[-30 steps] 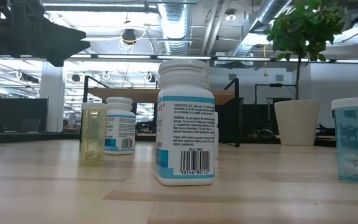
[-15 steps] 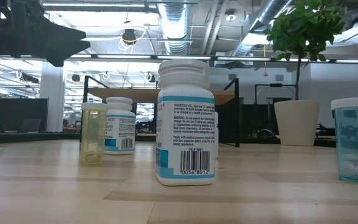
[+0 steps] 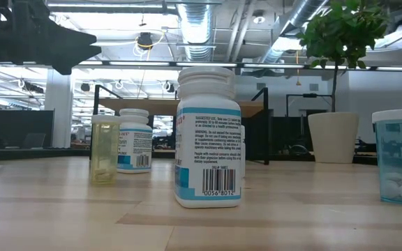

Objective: Pick and place medicine bottles onto shelf by color
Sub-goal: Put the orange pill bottle on the shelf

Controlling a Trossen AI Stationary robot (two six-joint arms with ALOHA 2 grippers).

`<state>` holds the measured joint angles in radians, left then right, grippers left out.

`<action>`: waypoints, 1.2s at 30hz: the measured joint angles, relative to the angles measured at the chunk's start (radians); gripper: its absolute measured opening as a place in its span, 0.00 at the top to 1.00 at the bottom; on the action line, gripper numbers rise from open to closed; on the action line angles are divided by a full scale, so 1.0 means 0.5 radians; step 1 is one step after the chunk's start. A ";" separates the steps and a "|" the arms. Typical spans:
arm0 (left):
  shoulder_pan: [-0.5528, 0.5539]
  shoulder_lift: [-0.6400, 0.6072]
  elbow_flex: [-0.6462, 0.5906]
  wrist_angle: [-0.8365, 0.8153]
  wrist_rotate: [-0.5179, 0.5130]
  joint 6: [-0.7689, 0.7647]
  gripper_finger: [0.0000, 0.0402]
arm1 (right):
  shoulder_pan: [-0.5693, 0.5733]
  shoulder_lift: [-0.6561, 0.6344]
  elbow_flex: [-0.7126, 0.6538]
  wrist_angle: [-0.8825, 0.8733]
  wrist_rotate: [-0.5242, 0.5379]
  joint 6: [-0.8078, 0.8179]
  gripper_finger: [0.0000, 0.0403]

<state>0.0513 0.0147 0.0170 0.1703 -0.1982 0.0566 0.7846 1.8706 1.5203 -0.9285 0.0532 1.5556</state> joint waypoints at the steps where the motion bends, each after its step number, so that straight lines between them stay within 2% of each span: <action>1: 0.000 0.000 0.000 0.000 0.000 0.000 0.46 | 0.015 -0.002 -0.012 0.006 0.006 0.022 0.36; 11: -0.001 0.000 0.000 0.000 0.000 0.000 0.46 | 0.072 -0.002 -0.098 -0.015 0.074 0.149 0.36; 28: 0.000 0.000 0.000 0.000 0.001 0.000 0.46 | 0.026 -0.001 -0.171 0.088 0.055 0.064 0.36; 36: 0.000 0.001 0.000 0.001 0.001 0.000 0.46 | 0.022 0.112 -0.174 0.141 -0.016 0.034 0.36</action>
<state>0.0511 0.0151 0.0170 0.1710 -0.1978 0.0566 0.7956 1.9268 1.4335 -0.8581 0.0451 1.5725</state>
